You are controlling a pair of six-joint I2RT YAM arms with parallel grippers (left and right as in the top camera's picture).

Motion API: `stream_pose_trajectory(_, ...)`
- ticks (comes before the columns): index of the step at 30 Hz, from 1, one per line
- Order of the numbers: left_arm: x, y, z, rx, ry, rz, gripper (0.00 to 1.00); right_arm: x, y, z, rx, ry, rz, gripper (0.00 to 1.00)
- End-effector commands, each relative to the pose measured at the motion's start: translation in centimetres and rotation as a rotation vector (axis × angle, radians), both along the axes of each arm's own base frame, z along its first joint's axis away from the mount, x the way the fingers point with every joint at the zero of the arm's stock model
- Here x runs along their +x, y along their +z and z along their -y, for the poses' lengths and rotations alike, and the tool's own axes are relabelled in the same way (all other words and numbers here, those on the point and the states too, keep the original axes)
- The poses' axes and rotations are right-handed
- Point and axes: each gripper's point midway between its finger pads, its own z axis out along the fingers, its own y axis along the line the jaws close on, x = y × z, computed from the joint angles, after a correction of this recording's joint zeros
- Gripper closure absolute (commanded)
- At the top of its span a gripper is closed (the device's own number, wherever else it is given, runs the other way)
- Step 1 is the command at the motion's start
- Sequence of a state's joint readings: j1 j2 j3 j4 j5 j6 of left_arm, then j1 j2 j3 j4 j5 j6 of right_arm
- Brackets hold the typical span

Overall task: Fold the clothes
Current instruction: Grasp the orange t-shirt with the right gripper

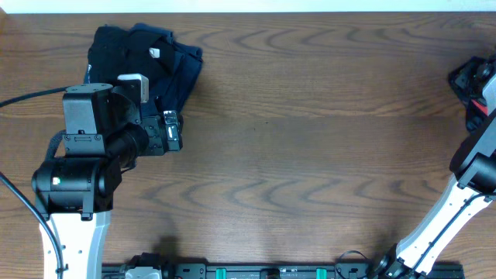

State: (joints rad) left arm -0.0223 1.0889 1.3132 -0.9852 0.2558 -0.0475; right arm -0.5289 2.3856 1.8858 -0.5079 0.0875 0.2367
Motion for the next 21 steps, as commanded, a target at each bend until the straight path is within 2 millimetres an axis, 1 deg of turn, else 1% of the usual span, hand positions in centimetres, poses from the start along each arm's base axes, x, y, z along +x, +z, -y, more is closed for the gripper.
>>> stream_pose_trajectory(1, 0.2, 0.9, -0.1, 0.009, -0.004, 0.023, 0.02, 0.0, -0.1, 0.7, -0.013, -0.024, 0.0, 0.46)
stream_pose_trajectory(2, 0.2, 0.9, -0.1, 0.009, -0.004, 0.023, 0.02, 0.0, -0.2, 0.8, -0.014, -0.025, -0.002, 0.42)
stream_pose_trajectory(3, 0.2, 0.9, -0.1, 0.009, -0.004, 0.023, 0.02, 0.0, -0.3, 0.8, -0.012, -0.025, -0.003, 0.35)
stream_pose_trajectory(11, 0.2, 0.8, -0.1, 0.009, -0.004, 0.022, 0.02, -0.4, -2.1, 0.0, 0.003, -0.003, -0.047, 0.31)
stream_pose_trajectory(12, 0.1, 0.8, -0.1, 0.009, -0.004, 0.02, 0.02, -0.4, -2.2, 0.0, 0.004, -0.003, -0.049, 0.32)
stream_pose_trajectory(14, 0.0, 0.7, -0.1, 0.009, -0.004, 0.015, 0.02, -0.5, -2.2, 0.0, 0.006, -0.003, -0.053, 0.39)
stream_pose_trajectory(15, 0.0, 0.7, -0.1, 0.009, -0.004, 0.011, 0.02, -0.5, -2.2, 0.0, 0.006, -0.003, -0.054, 0.44)
stream_pose_trajectory(18, -0.2, 0.5, -0.1, 0.009, -0.004, 0.004, 0.02, -0.8, -2.3, 0.1, -0.003, -0.012, -0.067, 0.5)
stream_pose_trajectory(21, -0.3, 0.5, -0.1, 0.01, -0.004, -0.001, 0.02, -1.1, -2.2, 0.6, -0.027, -0.029, -0.082, 0.63)
